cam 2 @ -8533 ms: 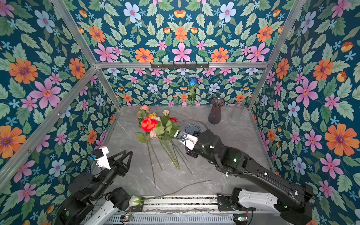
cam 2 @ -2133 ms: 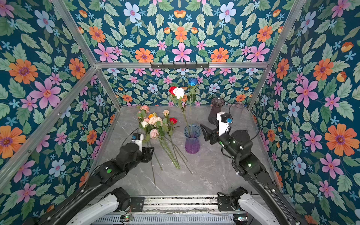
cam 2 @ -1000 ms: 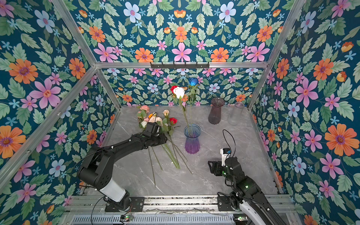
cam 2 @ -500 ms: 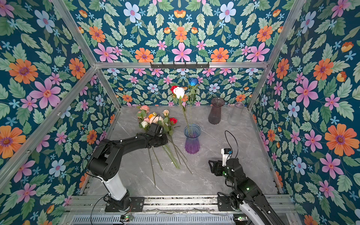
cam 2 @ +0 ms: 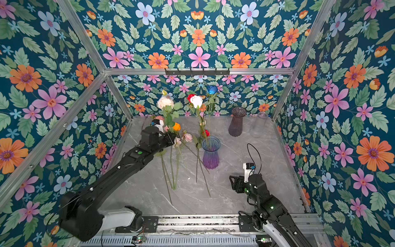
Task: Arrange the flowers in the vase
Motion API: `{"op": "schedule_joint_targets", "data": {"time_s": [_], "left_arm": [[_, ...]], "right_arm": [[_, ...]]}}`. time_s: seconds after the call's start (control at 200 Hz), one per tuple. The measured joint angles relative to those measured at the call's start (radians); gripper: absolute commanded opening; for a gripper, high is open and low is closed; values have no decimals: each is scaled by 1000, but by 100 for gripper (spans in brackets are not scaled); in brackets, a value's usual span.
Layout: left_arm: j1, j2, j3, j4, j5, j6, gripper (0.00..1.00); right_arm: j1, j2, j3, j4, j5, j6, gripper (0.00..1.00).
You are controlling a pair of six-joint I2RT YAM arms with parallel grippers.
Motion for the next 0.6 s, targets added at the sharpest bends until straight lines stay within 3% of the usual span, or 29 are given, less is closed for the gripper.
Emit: {"op": "schedule_joint_targets", "data": {"time_s": [0.095,0.17,0.31,0.375,0.6], "left_arm": [[-39,-132,-46,175,-5,23,0],[-135,-172,-48,327,8,96,0],[-416,-95,78,520,83,428,0],[-493,-27,144,566,117,588,0],[-537,195,280,575,137,882,0]], "right_arm": [[0,0,-1,0,0,0,68],[0,1,-1,0,0,0,68],[0,2,-1,1,0,0,68],[0,2,-1,1,0,0,68],[0,-12,-4,1,-3,0,68]]}}
